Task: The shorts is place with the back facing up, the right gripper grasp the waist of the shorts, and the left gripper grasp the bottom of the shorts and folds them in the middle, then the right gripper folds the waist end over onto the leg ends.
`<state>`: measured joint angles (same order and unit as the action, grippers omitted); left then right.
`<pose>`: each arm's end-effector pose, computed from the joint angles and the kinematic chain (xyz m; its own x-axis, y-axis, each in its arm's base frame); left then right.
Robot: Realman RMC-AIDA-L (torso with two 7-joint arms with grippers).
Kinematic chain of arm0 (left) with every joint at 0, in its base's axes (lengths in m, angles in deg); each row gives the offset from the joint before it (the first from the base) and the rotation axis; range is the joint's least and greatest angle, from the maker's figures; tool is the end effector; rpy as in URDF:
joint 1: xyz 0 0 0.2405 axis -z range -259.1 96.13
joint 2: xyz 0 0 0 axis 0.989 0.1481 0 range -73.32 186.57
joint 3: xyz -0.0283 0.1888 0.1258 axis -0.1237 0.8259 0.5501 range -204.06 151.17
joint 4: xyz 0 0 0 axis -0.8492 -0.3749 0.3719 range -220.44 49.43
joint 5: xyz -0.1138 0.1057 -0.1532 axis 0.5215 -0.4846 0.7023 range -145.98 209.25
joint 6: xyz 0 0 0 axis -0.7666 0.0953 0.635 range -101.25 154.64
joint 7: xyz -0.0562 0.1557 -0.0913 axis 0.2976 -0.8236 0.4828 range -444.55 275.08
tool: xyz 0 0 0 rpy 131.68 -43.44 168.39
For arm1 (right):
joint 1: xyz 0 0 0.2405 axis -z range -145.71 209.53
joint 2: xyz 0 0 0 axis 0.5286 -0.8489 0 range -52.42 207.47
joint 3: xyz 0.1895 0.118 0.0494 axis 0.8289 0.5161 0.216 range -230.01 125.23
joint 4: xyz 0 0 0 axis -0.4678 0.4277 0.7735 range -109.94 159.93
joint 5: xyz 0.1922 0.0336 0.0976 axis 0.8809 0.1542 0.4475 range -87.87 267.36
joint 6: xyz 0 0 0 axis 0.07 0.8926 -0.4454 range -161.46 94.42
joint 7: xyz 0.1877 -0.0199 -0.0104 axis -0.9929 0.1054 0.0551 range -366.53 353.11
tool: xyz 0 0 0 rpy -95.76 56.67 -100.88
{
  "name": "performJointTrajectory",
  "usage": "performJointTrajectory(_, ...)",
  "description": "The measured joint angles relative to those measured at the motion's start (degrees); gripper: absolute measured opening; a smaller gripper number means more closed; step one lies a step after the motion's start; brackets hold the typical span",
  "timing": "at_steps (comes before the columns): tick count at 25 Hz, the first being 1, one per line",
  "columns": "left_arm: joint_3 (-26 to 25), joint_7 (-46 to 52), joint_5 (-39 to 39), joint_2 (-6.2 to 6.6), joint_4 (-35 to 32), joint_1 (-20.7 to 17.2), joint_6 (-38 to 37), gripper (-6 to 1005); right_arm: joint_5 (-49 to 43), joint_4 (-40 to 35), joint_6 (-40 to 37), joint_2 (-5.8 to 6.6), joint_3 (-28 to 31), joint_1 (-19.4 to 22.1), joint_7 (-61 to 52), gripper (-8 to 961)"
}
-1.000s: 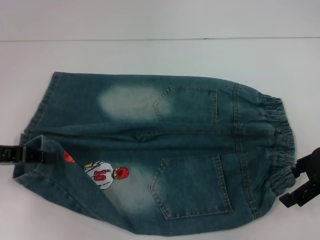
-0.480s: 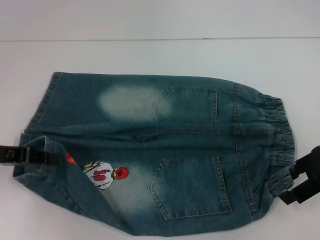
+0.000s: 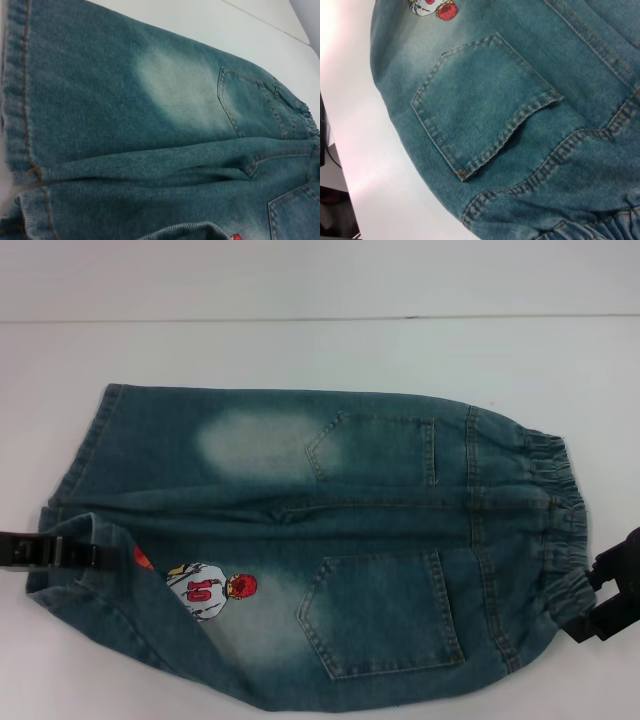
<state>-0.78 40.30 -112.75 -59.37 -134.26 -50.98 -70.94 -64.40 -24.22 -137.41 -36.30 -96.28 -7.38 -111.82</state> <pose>-0.3020 0.3144 0.0281 0.3074 0.9142 0.2640 0.9510 -0.3048 -0.0516 0.2716 0.3172 0.0165 0.7734 -0.5867 0.2402 -0.5895 -0.8049 -0.0678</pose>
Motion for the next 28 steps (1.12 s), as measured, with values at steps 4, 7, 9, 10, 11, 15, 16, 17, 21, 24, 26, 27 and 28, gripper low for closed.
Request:
performJointTrajectory(4,0.01,-0.43,0.06,-0.02,0.65,0.00,0.21,19,0.13,0.00,0.00,-0.51,-0.46,0.00,0.00,766)
performJointTrajectory(7,0.01,-0.51,0.06,-0.02,1.08,0.01,0.64,19,0.25,-0.01,-0.28,-0.99,-0.86,0.00,0.39,762)
performJointTrajectory(9,0.01,-0.55,0.08,-0.02,1.20,0.01,0.71,20,0.17,-0.01,-0.39,-1.13,-1.11,0.02,0.92,759)
performJointTrajectory(10,0.01,-0.57,0.11,0.01,1.22,0.02,0.71,20,0.16,-0.01,-0.42,-1.13,-1.17,0.04,1.12,757)
performJointTrajectory(11,0.00,-0.58,0.12,0.06,1.23,0.02,0.72,20,0.17,-0.01,-0.44,-1.10,-1.24,0.08,1.34,756)
performJointTrajectory(15,0.00,-0.59,0.14,0.10,1.23,0.00,0.72,20,0.12,-0.01,-0.44,-0.86,-1.24,0.17,1.45,750)
performJointTrajectory(16,0.00,-0.59,0.14,0.11,1.23,0.00,0.71,20,0.07,-0.01,-0.33,-0.78,-1.23,0.18,1.34,748)
performJointTrajectory(17,0.00,-0.59,0.15,0.12,1.23,0.00,0.72,20,0.07,-0.01,-0.30,-0.72,-1.22,0.21,1.26,712)
performJointTrajectory(21,0.00,-0.59,0.16,0.14,1.22,0.00,0.71,20,0.04,-0.01,-0.21,-0.60,-1.19,0.29,1.20,568)
performJointTrajectory(24,0.00,-0.59,0.17,0.16,1.21,0.00,0.70,21,0.02,-0.01,-0.16,-0.53,-1.12,0.42,1.19,295)
performJointTrajectory(26,-0.01,-0.59,0.16,0.20,1.20,0.04,0.69,21,0.01,-0.01,-0.13,-0.50,-1.03,0.51,1.18,219)
performJointTrajectory(27,-0.07,-0.58,0.17,0.22,1.16,0.10,0.69,21,0.00,-0.01,-0.13,-0.48,-0.97,0.52,1.18,182)
performJointTrajectory(28,-0.15,-0.57,0.17,0.26,1.12,0.11,0.67,21,0.00,0.00,-0.12,-0.45,-0.82,0.55,1.21,144)
